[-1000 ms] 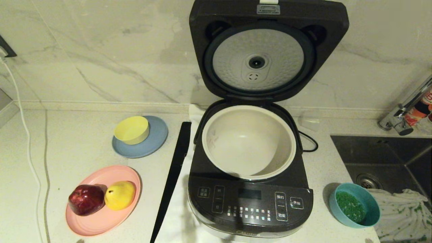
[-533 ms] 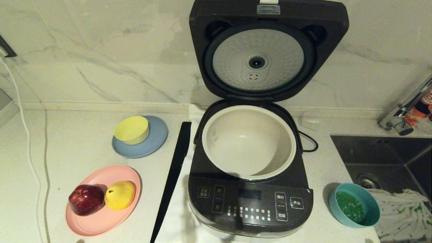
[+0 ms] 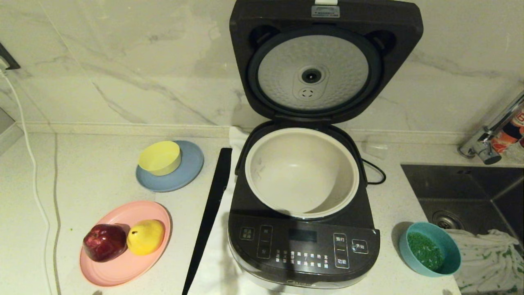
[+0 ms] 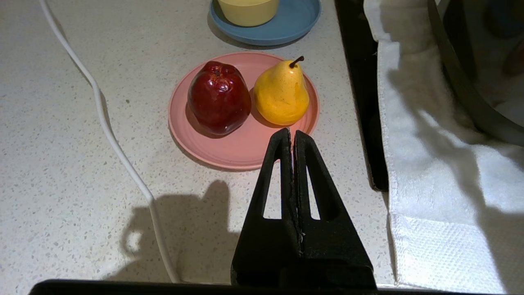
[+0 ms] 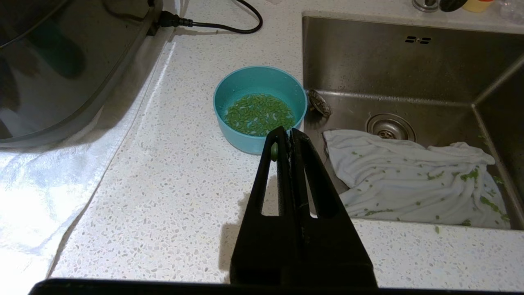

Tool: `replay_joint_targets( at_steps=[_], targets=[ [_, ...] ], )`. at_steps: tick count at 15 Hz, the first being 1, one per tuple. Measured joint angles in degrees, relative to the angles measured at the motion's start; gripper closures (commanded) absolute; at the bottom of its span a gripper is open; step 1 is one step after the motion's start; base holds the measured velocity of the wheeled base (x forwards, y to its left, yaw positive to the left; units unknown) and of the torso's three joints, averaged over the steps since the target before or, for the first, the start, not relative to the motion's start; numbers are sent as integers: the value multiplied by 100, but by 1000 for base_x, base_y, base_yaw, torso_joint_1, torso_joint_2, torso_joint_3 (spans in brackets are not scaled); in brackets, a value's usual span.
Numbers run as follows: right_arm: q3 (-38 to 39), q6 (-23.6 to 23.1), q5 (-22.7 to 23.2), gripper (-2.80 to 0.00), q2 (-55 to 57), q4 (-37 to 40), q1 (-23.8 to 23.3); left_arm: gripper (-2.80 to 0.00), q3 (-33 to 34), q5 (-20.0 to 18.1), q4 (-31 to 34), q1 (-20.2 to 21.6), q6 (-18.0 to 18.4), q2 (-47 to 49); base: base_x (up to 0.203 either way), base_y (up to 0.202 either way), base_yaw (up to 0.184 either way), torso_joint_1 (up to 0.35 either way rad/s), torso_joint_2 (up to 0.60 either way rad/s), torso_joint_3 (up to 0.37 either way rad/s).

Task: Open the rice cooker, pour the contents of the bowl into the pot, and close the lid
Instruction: Turn on the tap

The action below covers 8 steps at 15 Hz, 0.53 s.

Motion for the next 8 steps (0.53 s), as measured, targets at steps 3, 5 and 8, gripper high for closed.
replay_joint_targets(
  at_steps=[3, 5, 8],
  targets=[
    [-96, 11, -35, 0, -4, 226, 0, 0, 0, 3, 0, 0, 0, 0, 0, 0, 0, 0, 0, 0],
    [-579, 12, -130, 0, 14, 483, 2, 0, 0, 3, 1, 0, 0, 0, 0, 0, 0, 0, 0, 0],
    [-1637, 1, -260, 0, 349, 1240, -2, 0, 0, 2, 1, 0, 0, 0, 0, 0, 0, 0, 0, 0]
  ],
)
